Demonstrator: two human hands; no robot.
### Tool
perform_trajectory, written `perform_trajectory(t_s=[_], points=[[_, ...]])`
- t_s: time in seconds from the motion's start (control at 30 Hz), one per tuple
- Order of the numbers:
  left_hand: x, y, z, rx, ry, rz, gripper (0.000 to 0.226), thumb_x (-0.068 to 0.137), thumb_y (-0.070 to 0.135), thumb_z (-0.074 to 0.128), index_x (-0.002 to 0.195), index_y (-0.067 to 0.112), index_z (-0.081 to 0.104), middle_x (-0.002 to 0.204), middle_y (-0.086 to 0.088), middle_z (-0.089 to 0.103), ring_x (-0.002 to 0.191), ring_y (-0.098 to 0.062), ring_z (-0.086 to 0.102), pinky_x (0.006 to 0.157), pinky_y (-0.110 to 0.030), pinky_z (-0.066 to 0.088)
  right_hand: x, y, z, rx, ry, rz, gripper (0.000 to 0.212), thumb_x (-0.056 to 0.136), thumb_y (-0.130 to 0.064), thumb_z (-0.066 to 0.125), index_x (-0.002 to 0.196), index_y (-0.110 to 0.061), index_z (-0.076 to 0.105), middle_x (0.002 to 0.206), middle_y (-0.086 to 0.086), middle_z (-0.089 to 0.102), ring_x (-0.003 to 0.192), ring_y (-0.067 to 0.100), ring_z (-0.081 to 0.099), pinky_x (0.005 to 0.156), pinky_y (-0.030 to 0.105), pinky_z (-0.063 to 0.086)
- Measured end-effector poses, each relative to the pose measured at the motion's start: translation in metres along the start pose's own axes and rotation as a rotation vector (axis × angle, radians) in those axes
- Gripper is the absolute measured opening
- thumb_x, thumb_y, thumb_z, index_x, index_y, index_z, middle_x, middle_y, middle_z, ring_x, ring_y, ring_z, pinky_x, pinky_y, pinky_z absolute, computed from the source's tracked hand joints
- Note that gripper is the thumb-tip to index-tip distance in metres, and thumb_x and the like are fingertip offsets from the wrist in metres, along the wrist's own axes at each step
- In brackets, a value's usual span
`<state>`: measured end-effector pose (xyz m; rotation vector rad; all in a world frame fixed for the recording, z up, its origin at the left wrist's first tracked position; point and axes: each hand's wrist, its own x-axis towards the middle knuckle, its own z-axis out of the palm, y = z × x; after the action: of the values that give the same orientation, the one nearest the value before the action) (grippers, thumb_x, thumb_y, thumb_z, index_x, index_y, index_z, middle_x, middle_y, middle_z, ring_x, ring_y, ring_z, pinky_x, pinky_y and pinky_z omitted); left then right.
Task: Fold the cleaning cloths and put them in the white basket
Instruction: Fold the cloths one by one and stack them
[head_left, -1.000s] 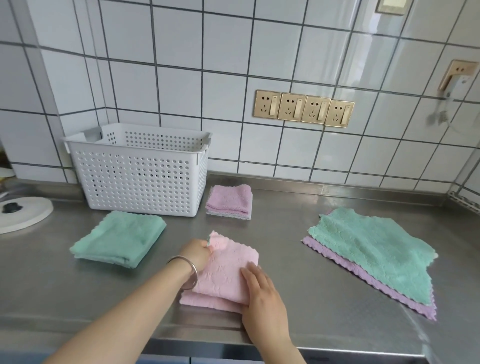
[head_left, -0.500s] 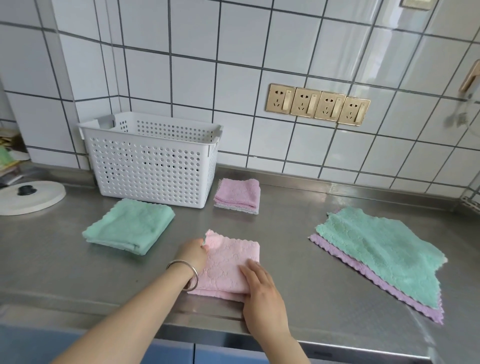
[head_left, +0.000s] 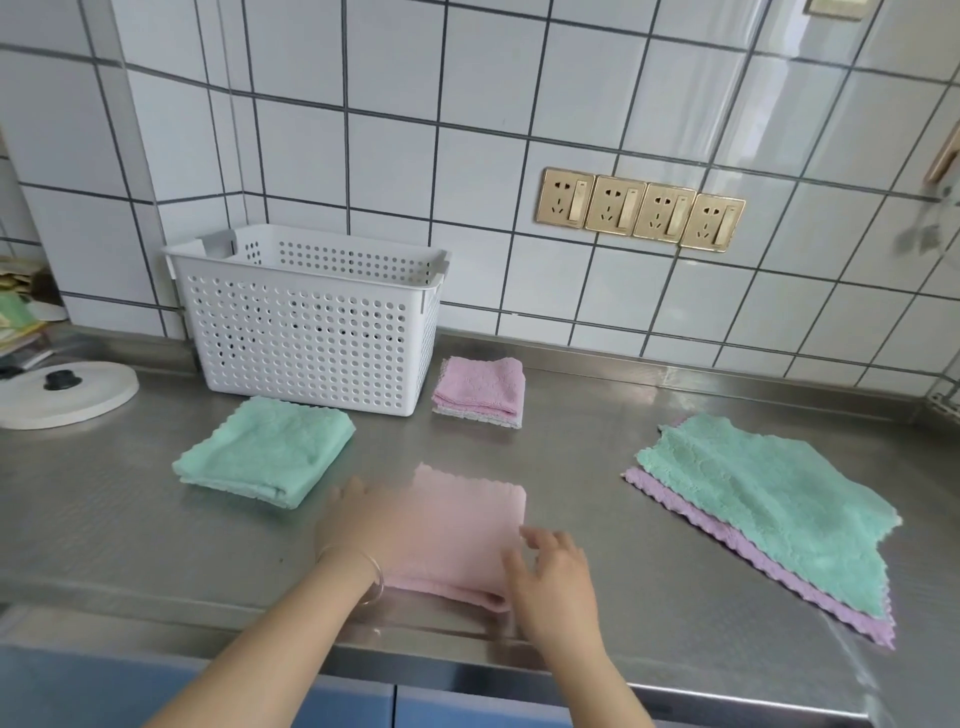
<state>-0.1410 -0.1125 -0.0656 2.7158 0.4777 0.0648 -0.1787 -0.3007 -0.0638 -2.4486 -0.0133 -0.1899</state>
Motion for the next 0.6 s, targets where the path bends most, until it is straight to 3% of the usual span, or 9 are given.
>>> perform_trajectory(t_s=[0.07,0.17,0.23,0.33,0.4,0.43,0.47,0.53,0.6], points=[[-0.005,0.000,0.001,0.068,-0.017,0.006,0.066,0.070,0.070,0.047,0.111,0.021,0.062,0.122,-0.002,0.047,0.117,-0.024,0.037,0.094,-0.033,0.042,0.008,0.000,-0.002,-0.146,-0.054,0.138,0.035,0.090,-0.034,0.043,0.114,-0.015,0.060,0.119,0.005,0.054,0.110,0.024,0.043,0.094,0.032,0.036],[-0.007,0.003,0.005,0.067,-0.039,0.028,0.056,0.077,0.063,0.046,0.101,0.016,0.065,0.120,-0.003,0.052,0.115,-0.026,0.042,0.092,-0.035,0.044,0.012,-0.003,0.007,-0.163,-0.165,0.210,0.026,0.088,-0.031,0.041,0.087,-0.014,0.061,0.107,0.007,0.055,0.095,0.024,0.041,0.088,0.033,0.038],[-0.008,0.006,0.004,-0.020,-0.025,0.041,0.038,0.081,0.053,0.050,0.085,0.016,0.059,0.111,-0.007,0.059,0.108,-0.028,0.052,0.085,-0.034,0.045,0.013,-0.007,0.010,-0.051,-0.176,0.214,0.020,0.087,-0.029,0.043,0.070,-0.018,0.048,0.096,0.005,0.058,0.085,0.023,0.046,0.078,0.031,0.041],[-0.001,0.018,-0.004,-0.338,0.004,0.025,0.032,0.084,0.041,0.054,0.067,0.017,0.041,0.081,-0.008,0.059,0.083,-0.031,0.059,0.062,-0.032,0.038,0.029,-0.013,0.004,0.204,-0.137,0.220,0.017,0.085,-0.024,0.049,0.071,-0.017,0.043,0.076,0.000,0.054,0.069,0.019,0.050,0.059,0.030,0.042],[0.016,0.031,-0.012,-0.562,0.016,-0.025,0.029,0.085,0.038,0.056,0.074,0.013,0.045,0.076,-0.009,0.056,0.068,-0.023,0.058,0.052,-0.028,0.033,0.049,-0.017,-0.003,0.310,-0.094,0.212,0.019,0.087,-0.023,0.052,0.072,-0.015,0.042,0.069,-0.004,0.048,0.059,0.013,0.043,0.049,0.022,0.035],[0.026,0.038,-0.018,-0.668,0.020,-0.045,0.027,0.085,0.036,0.058,0.085,0.010,0.051,0.083,-0.014,0.059,0.070,-0.021,0.060,0.051,-0.027,0.033,0.062,-0.019,-0.006,0.346,-0.064,0.205,0.021,0.087,-0.023,0.053,0.071,-0.015,0.041,0.067,-0.004,0.046,0.057,0.011,0.040,0.047,0.021,0.031],[0.039,0.045,-0.022,-0.760,0.039,-0.046,0.031,0.085,0.033,0.059,0.103,0.008,0.053,0.100,-0.017,0.062,0.088,-0.027,0.062,0.057,-0.026,0.037,0.078,-0.022,-0.010,0.375,-0.035,0.198,0.023,0.088,-0.023,0.053,0.070,-0.014,0.040,0.066,-0.004,0.045,0.056,0.011,0.039,0.046,0.021,0.029],[0.064,0.061,-0.033,-0.860,0.072,0.029,0.056,0.085,0.028,0.059,0.136,0.021,0.037,0.125,-0.002,0.055,0.104,-0.023,0.057,0.076,-0.026,0.042,0.117,-0.027,-0.016,0.419,0.013,0.191,0.023,0.088,-0.021,0.053,0.071,-0.014,0.040,0.066,-0.003,0.044,0.057,0.013,0.040,0.045,0.021,0.029],[0.088,0.076,-0.043,-0.801,0.075,0.162,0.066,0.086,0.020,0.058,0.142,0.035,0.027,0.125,0.008,0.048,0.108,-0.017,0.052,0.076,-0.020,0.039,0.158,-0.035,-0.021,0.441,0.036,0.183,0.018,0.089,-0.021,0.053,0.077,-0.012,0.044,0.069,-0.003,0.046,0.066,0.017,0.045,0.048,0.022,0.031]])
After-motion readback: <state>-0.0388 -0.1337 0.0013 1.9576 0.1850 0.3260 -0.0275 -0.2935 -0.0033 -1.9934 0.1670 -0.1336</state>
